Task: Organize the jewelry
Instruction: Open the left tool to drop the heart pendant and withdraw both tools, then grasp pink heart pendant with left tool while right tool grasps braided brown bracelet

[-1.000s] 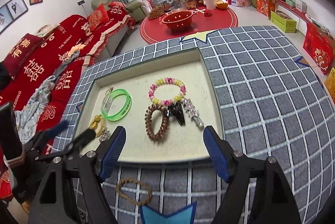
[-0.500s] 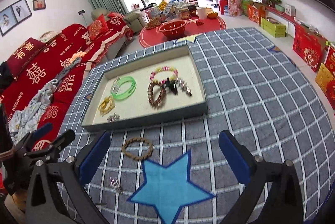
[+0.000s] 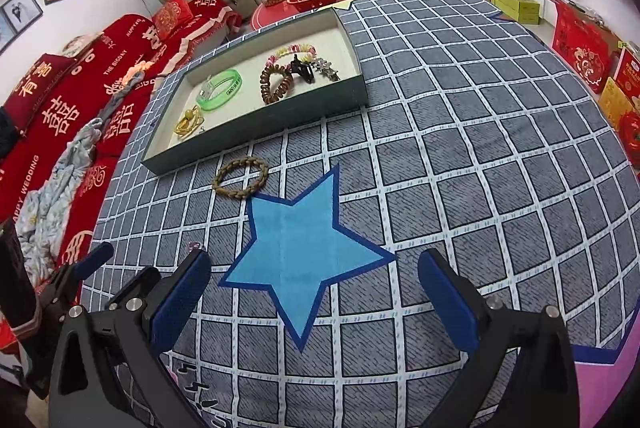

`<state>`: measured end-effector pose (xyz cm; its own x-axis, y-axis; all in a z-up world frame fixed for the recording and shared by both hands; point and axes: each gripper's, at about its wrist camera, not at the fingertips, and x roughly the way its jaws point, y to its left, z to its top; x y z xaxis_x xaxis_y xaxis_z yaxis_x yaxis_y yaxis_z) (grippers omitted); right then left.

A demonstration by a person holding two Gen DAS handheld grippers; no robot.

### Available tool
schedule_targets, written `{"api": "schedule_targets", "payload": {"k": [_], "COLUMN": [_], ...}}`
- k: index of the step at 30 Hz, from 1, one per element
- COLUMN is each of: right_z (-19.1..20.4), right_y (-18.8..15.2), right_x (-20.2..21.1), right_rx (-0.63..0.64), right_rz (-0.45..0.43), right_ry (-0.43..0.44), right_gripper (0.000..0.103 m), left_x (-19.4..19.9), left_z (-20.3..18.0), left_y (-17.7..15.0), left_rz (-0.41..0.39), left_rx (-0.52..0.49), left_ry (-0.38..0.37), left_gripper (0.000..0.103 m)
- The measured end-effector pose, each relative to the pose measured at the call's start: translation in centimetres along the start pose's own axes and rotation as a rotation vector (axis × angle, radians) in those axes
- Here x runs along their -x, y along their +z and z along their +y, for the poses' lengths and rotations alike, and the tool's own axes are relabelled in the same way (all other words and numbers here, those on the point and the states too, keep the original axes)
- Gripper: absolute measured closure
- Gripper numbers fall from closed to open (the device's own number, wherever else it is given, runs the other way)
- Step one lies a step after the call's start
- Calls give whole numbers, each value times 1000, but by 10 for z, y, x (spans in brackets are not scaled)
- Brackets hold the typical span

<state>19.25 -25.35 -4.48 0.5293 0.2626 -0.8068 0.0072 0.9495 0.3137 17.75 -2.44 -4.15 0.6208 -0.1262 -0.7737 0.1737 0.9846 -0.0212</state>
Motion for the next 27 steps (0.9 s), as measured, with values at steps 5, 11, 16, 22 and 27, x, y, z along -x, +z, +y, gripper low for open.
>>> {"api": "schedule_targets", "payload": {"k": [5,11,16,22,27], "right_z": [3,17,35,49,64], "right_y": [8,28,46,58,56], "right_x": [-6,-22,-42,-74,-91], "right_rx": [31,100,194,272,371], "right_rz": [14,19,37,90,121], "right_ry": [-1,9,18,8,0], "right_gripper": [0,1,15,34,41], "left_x": [-8,-19,-24,-30,-37], "left_z": [-8,-10,-15,-19,-21], "left_y": [-2,-2,1,3,3], "left_rz": [21,45,38,38,52], "left_rx": [25,71,65,62,60], "left_ry": [17,46,61,73,71], "left_gripper": [0,0,0,5,12]}}
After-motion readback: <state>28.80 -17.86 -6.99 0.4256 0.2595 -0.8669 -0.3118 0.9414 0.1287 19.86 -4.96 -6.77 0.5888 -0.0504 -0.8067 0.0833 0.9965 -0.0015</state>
